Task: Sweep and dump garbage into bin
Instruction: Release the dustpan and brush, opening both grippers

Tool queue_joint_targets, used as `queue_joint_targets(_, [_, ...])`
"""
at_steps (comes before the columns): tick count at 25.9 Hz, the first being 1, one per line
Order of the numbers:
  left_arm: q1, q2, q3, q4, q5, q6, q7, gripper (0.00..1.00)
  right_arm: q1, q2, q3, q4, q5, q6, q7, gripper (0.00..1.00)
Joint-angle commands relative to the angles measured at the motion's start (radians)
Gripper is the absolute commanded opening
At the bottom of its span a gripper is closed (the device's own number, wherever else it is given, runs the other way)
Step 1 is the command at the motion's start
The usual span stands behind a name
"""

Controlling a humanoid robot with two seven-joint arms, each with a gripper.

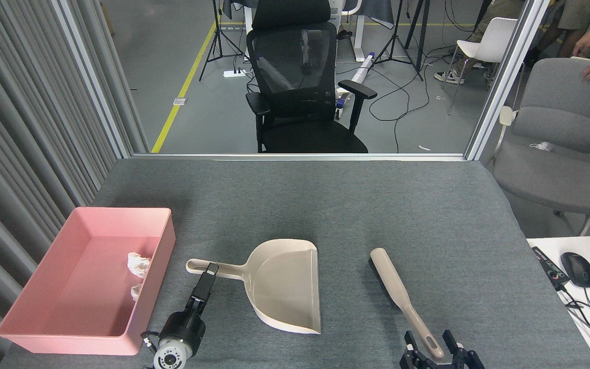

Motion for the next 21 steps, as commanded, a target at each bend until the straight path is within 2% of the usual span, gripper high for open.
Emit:
queue_joint_targets(1, [0.049,0.003,0.000,-0.067,0.000,0.015,-0.001,0.98,0.006,-0.004,-0.002,-0.012,-0.003,-0.005,0.000,0.98])
queue_joint_targets(7, [0.169,0.005,-0.002,-0.254,0.000,0.034,-0.018,0.98,0.038,-0.053,-0.019,-0.086,-0.016,-0.013,-0.001,0.98])
queue_joint_targets(14, [0.320,0.031,-0.083,-0.500,-0.026,0.042,-0.023,0.98,0.043,-0.041,-0.060,-0.160,-0.017,-0.076,-0.007,0.98])
queue_joint_targets(17, [0.389,0.039,-0.086,-0.629,-0.149,0.038,-0.020,0.98,0.001,-0.018,-0.063,-0.164,-0.017,-0.068,-0.007,0.98])
queue_joint_targets(21, [0.434,0.050,-0.120,-0.794,-0.402,0.048,-0.009,0.98,-0.063,0.047,-0.057,-0.164,-0.003,-0.025,0.000,0.98])
